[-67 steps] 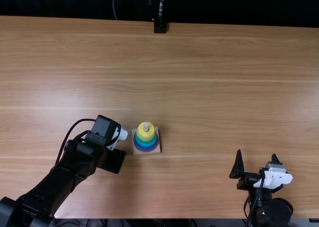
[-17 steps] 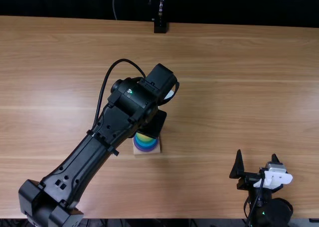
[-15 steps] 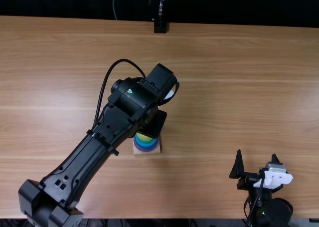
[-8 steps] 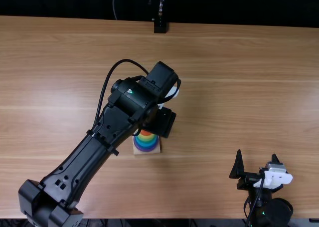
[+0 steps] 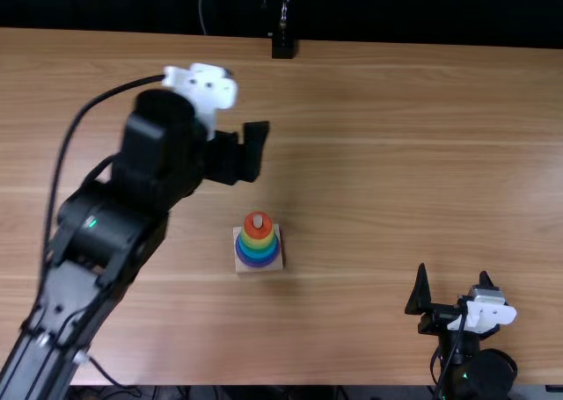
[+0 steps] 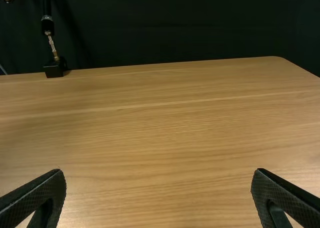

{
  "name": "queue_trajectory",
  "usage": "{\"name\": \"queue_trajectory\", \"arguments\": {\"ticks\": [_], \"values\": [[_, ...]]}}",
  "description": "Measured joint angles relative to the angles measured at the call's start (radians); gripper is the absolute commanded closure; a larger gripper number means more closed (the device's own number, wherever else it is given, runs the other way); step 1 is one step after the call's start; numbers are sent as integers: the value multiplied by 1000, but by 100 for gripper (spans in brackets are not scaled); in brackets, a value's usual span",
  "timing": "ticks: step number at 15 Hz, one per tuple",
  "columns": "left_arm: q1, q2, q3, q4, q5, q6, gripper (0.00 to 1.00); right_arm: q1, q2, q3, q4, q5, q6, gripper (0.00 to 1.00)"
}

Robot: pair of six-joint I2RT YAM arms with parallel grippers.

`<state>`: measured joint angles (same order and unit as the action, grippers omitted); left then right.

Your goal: Build the Hanoi tower: stack the rings onto the peg from bottom to top in this color order: purple, dark blue, light blue, dark green, light green, yellow, orange.

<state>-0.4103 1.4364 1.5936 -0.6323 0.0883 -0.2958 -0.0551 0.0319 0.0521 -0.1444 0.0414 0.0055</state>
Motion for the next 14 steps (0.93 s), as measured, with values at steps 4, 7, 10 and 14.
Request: {"name": "queue_trajectory", "arguments": {"ticks": [4, 7, 10, 14], "values": [[134, -370, -426, 340, -139, 3, 0, 0, 0, 0, 1, 0, 0, 0], [222, -637, -713, 359, -213, 6, 0, 0, 0, 0, 0, 1, 0, 0], [298, -887, -973, 362, -194, 6, 0, 0, 0, 0, 0, 0, 0, 0], [334, -1143, -1275, 360, -132, 6, 0, 0, 0, 0, 0, 0, 0, 0]]}}
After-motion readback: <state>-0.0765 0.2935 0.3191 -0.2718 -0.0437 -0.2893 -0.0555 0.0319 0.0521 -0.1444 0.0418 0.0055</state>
